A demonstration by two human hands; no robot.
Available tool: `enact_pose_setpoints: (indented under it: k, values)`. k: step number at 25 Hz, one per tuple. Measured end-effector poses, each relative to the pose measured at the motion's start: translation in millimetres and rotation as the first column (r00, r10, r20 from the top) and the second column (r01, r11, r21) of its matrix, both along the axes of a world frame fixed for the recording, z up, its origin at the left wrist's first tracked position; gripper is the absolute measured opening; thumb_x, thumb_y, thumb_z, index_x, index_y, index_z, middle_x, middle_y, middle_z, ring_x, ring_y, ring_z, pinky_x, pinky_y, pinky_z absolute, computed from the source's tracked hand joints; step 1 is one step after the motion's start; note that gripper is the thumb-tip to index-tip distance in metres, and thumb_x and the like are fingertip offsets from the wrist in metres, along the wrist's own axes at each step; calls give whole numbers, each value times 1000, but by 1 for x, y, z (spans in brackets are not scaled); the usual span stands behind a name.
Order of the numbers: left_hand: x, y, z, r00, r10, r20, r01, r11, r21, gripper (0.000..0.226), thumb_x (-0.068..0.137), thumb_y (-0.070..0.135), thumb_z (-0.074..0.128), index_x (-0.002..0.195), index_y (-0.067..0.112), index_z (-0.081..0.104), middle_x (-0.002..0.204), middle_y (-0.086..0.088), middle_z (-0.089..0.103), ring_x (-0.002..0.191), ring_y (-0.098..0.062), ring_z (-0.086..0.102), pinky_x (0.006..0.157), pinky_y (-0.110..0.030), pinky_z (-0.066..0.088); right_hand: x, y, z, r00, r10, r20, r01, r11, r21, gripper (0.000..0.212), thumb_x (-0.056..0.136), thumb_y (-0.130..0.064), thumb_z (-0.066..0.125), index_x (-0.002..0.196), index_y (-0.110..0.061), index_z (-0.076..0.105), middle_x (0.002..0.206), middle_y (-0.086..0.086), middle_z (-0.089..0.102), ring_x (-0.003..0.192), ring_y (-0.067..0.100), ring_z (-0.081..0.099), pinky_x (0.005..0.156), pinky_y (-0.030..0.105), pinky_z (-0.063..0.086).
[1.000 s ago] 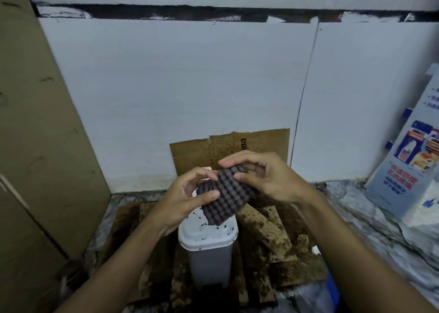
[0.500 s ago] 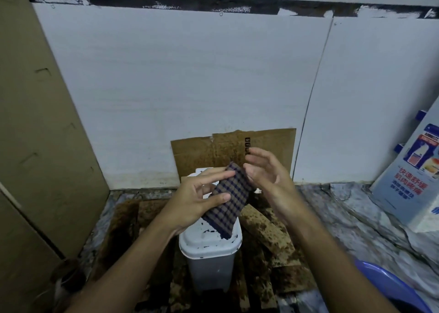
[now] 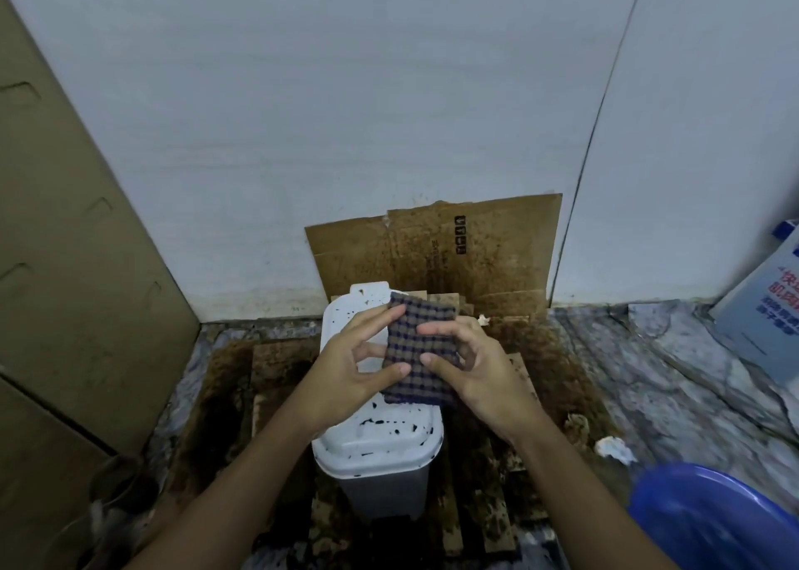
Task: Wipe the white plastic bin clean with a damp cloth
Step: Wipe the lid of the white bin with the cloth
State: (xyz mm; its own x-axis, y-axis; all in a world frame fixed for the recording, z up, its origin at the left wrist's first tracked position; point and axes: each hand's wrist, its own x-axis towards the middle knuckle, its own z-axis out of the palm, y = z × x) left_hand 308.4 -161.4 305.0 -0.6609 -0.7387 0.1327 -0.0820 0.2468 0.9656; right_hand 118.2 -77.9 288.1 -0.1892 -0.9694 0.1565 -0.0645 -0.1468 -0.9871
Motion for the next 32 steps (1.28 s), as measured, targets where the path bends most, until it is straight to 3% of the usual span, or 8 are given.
enact_pose_setpoints:
  k: [3,7,12,14,16,19,22,32]
  values:
    - [10,-5,-19,994,57,90,-58,998,8,71,86,13,78,148,33,48,148,13,45,103,-16,72,80,-38,63,5,-8,-10,995,24,-99,-21,999,29,35,91,-11,72,125,-19,67,128,-1,49,120,4,58,92,27,57]
    - [25,-6,-41,965,182,186,-174,983,-58,54,90,19,75,138,35,55,142,15,49,101,-5,70,85,-33,62,11,-15,-31,980,46,-196,-22,992,123,41,88,-17,75,128,-20,64,126,-4,49,119,7,58,90,30,59]
    - [40,-10,-60,870,414,267,-308,880,-363,40,91,31,73,131,24,67,138,12,55,128,-6,51,108,-31,45,4,-22,-46,832,49,-553,81,975,208,48,91,-31,73,135,-28,55,133,-4,40,123,16,51,101,25,52]
    - [39,-13,-65,835,453,313,-340,871,-354,45,95,37,68,137,26,61,150,10,46,140,-9,39,113,-31,35,5,-28,-50,739,63,-671,128,964,232,50,94,-40,67,141,-35,49,148,-2,25,137,26,35,112,41,44]
    - [35,-10,-71,818,449,360,-369,889,-270,52,99,43,57,149,31,47,162,11,28,148,-10,26,117,-35,30,9,-29,-56,613,62,-787,135,974,182,55,99,-50,53,150,-45,34,164,-8,-3,151,29,5,119,58,24]
    - [23,-2,-77,829,452,330,-434,892,-131,60,102,51,43,158,38,26,168,17,6,154,-9,12,122,-40,25,23,-22,-64,536,88,-839,78,985,153,59,108,-47,27,161,-36,2,162,-20,-28,150,11,-31,124,56,-2]
    - [8,0,-81,807,491,328,-481,869,-118,61,103,53,35,160,40,17,168,17,5,154,-7,8,123,-39,18,33,-19,-66,445,63,-893,136,981,137,61,108,-42,14,160,-24,-11,163,-12,-32,146,12,-38,125,50,-8]
    - [13,1,-100,737,516,436,-432,856,-284,58,103,54,33,158,41,22,167,23,-2,155,-5,2,121,-41,25,44,-12,-77,618,72,-783,176,958,228,74,102,-66,21,157,-36,-19,162,-19,-31,150,5,-28,125,42,22]
